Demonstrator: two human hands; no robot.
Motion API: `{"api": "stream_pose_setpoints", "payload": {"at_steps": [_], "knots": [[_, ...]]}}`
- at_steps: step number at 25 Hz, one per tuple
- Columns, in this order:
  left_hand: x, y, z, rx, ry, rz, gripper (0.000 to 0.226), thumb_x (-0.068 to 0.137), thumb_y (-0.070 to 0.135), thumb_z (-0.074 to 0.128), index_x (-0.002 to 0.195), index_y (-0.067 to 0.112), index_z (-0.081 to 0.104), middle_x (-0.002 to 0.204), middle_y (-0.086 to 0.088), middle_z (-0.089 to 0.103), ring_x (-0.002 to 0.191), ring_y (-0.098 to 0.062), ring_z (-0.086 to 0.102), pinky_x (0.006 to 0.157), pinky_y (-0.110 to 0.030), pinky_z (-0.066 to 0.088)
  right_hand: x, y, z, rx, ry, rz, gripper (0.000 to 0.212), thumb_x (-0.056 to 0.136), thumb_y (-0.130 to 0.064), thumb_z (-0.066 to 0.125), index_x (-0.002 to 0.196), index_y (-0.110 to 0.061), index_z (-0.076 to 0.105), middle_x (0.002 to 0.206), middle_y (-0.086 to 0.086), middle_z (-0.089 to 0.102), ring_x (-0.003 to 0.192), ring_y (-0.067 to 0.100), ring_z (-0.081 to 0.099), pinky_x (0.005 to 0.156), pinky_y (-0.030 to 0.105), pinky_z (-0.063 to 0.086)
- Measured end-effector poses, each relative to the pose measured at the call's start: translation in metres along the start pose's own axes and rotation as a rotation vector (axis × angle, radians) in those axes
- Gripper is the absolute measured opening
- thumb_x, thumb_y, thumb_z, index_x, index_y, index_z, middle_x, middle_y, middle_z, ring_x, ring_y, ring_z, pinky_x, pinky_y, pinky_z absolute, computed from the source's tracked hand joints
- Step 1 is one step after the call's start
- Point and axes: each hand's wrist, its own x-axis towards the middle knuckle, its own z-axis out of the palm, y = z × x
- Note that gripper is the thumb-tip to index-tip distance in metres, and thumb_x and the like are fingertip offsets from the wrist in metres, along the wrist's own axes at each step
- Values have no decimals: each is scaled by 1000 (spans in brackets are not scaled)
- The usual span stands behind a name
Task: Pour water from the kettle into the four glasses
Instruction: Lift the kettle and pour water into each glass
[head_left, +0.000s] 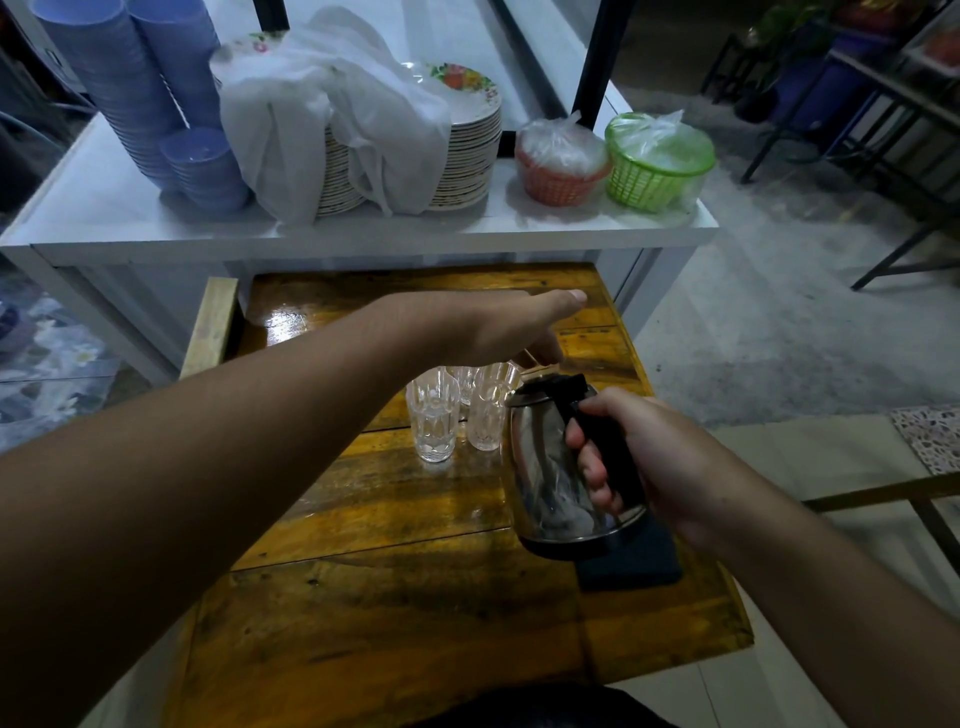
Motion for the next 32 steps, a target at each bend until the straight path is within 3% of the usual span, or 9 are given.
{"api": "stream_pose_setpoints", "payload": {"at_steps": [9, 27, 32], "knots": [[1, 4, -5, 5, -14, -63, 86, 97, 60, 8, 134, -1, 55, 136, -18, 58, 124, -26, 55, 112, -44, 34, 3, -15, 1, -17, -48, 53, 36, 104, -33, 42, 86, -11, 64, 56, 0, 57, 46, 15, 56, 49, 28, 43], [2, 3, -9, -33, -9, -71, 85, 98, 58, 6, 133, 0, 57, 135, -16, 59, 124, -27, 55, 100, -34, 40, 4, -33, 1, -10, -97, 91, 35, 103, -36, 44, 90, -10, 63, 59, 3, 56, 48, 15, 56, 46, 25, 44], [-3, 6, -16, -36, -24, -31, 85, 98, 58, 4, 134, 1, 56, 135, -16, 59, 125, -25, 54, 105, -35, 38, -2, -41, 0, -8, -103, 72, 37, 104, -36, 42, 91, -9, 63, 59, 4, 59, 50, 16, 60, 47, 25, 47]]}}
